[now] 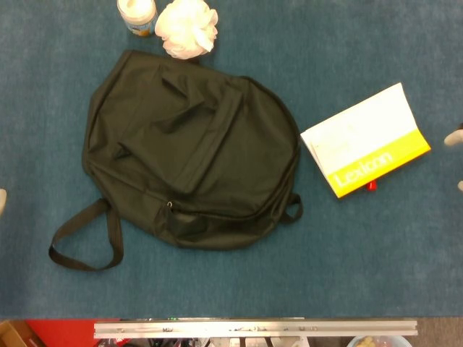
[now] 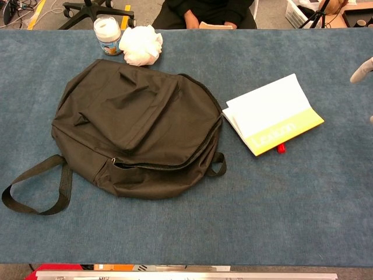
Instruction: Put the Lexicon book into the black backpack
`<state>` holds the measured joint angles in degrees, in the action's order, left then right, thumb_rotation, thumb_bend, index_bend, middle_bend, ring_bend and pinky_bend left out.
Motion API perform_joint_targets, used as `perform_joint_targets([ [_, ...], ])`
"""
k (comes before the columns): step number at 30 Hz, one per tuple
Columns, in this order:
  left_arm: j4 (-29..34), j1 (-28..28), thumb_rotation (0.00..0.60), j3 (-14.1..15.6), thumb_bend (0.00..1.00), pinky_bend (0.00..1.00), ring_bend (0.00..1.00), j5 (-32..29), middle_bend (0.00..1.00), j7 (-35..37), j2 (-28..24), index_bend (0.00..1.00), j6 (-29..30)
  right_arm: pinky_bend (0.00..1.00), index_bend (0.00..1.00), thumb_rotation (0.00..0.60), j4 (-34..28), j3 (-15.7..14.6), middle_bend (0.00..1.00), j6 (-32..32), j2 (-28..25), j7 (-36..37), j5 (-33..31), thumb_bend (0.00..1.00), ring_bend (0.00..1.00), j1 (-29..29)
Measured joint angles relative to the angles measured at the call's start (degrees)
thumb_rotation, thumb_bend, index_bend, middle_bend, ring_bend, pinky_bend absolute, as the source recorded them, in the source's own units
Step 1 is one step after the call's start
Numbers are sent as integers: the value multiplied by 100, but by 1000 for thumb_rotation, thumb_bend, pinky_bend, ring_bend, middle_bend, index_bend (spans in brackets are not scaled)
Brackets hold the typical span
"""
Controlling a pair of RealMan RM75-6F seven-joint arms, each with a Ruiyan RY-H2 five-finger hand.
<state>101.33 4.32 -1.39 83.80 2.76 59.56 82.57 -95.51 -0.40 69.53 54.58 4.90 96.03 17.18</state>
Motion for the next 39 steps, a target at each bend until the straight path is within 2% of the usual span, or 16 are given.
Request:
perform_joint_targets([
  [6, 21, -25, 600, 27, 328, 121, 105, 1, 127, 32, -34, 144, 2, 366, 319, 600, 225, -13, 343, -502, 297, -362, -220, 120, 250, 222],
  [15, -10, -51, 600, 55, 329, 122, 105, -15, 127, 60, -26, 144, -8, 362, 284, 600, 667, 101, 303, -910, 938, -996, -676, 98, 186, 452],
  [17, -30, -53, 600, 55, 328, 121, 106, -23, 127, 76, -20, 144, -14, 341, 279, 600, 795, 144, 296, -1013, 1095, -1092, -834, 92, 173, 507],
  [20, -53, -50, 600, 56, 328, 122, 106, -25, 127, 94, -15, 144, -27, 248, 256, 600, 964, 188, 279, -1137, 1284, -1298, -1008, 78, 147, 575],
  [24, -103, -45, 600, 55, 328, 122, 106, -1, 129, 139, 2, 144, -27, 156, 252, 600, 1144, 233, 276, -1195, 1565, -1657, -1138, 65, 127, 647],
  [29, -157, -63, 600, 57, 328, 122, 106, -12, 129, 207, 19, 144, -17, 139, 251, 600, 1412, 268, 275, -1174, 1906, -2037, -1230, 63, 125, 721],
  [39, -281, -86, 600, 65, 328, 122, 107, 10, 133, 362, 54, 146, 1, 138, 251, 600, 2183, 248, 273, -960, 2592, -2290, -1237, 62, 123, 749],
])
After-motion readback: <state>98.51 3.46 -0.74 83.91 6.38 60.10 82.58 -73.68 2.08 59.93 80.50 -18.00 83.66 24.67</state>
